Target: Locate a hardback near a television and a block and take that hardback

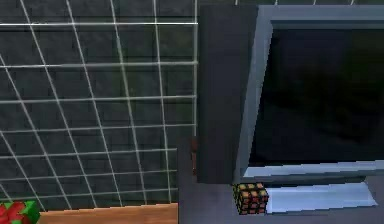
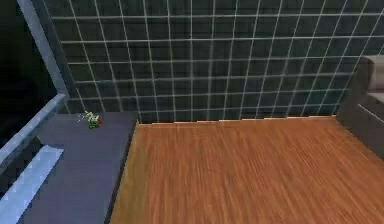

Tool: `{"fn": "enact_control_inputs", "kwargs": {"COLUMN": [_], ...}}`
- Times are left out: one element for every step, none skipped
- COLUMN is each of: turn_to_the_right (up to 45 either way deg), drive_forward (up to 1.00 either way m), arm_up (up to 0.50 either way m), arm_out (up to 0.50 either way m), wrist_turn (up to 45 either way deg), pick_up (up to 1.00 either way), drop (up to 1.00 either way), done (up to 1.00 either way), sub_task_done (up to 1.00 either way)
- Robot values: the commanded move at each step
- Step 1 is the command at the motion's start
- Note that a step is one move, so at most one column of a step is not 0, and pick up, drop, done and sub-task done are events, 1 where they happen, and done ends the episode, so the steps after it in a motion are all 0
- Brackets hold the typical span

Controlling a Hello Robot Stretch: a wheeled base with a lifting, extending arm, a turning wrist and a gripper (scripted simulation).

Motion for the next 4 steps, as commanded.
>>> {"fn": "enact_control_inputs", "kwargs": {"turn_to_the_right": [-45.0,-36.0,-3.0,-3.0], "drive_forward": [0.00,0.00,0.00,0.00], "arm_up": [0.00,0.00,0.00,0.00], "arm_out": [0.00,0.00,0.00,0.00], "wrist_turn": [0.0,0.0,0.0,0.0], "pick_up": [0.00,0.00,0.00,0.00], "drop": [0.00,0.00,0.00,0.00], "done": [0.00,0.00,0.00,0.00], "sub_task_done": [0.00,0.00,0.00,0.00]}}
